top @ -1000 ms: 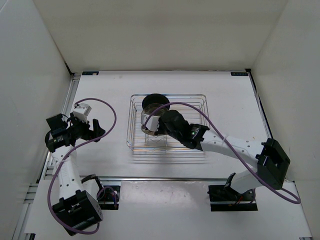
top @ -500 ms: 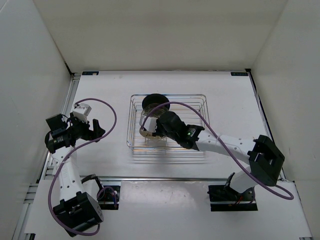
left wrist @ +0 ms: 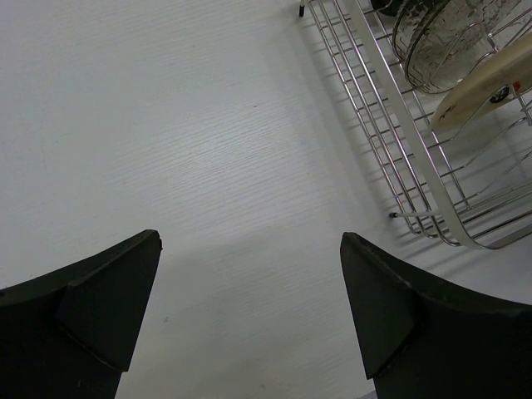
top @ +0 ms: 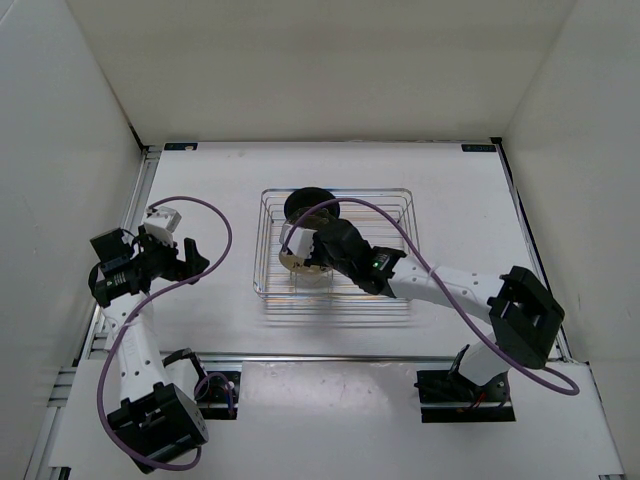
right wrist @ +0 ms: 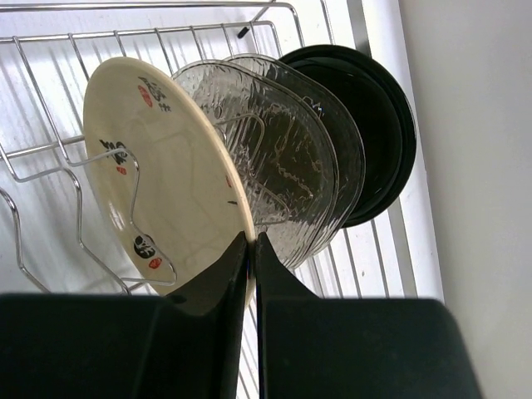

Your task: Load the plates into the dish rack

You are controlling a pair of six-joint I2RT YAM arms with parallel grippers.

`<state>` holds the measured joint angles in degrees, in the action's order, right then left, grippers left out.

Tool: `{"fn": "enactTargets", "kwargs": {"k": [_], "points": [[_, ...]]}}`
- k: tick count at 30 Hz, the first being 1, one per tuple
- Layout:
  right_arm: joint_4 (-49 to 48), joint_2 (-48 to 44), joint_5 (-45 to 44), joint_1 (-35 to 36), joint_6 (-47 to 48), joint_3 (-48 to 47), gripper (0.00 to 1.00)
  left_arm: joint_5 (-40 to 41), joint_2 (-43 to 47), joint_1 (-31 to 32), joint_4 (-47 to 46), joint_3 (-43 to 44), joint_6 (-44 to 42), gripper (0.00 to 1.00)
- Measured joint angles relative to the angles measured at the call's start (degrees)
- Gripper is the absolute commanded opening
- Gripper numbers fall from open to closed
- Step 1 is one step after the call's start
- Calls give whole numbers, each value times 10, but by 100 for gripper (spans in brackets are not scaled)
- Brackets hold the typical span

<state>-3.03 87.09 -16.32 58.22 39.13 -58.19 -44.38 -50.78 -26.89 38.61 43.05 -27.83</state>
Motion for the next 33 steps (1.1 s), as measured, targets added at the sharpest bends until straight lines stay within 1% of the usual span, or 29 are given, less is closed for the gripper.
{"fn": "enactTargets", "kwargs": {"k": [1,2,4,5,7,13,18,19,21,24,25,26,28,29,30,31,33], "points": [[-2,1,0,0,0,0,11,0,0,0,0,0,0,100],[-2,1,0,0,0,0,16,0,0,0,0,0,0,100],[-3,1,0,0,0,0,20,0,0,0,0,0,0,100],[-4,1,0,0,0,0,25,0,0,0,0,0,0,100],[-7,1,0,0,0,0,31,0,0,0,0,0,0,100],[-14,1,-3,0,3,4,35,0,0,0,0,0,0,100],[-14,-2,-16,0,6,7,36,0,0,0,0,0,0,100],[-14,-5,-23,0,10,7,40,0,0,0,0,0,0,100],[-16,-12,-39,0,22,7,43,0,0,0,0,0,0,100],[-64,-21,-93,0,74,8,58,-1,0,0,0,0,0,100],[-103,-23,-115,-3,105,12,69,-1,0,0,0,0,0,100],[-150,-24,-134,-7,134,16,74,-2,0,0,0,0,0,100],[-231,-24,-162,-28,187,18,79,-5,0,0,0,0,0,100],[-255,-25,-173,-44,202,15,87,-7,0,0,1,1,0,100],[-259,-26,-183,-66,206,7,88,-9,0,0,2,2,0,100],[-234,-27,-188,-94,186,-14,89,-12,-1,0,3,4,0,100],[-123,-25,-172,-169,116,-94,93,-16,-6,0,5,12,0,100]]}}
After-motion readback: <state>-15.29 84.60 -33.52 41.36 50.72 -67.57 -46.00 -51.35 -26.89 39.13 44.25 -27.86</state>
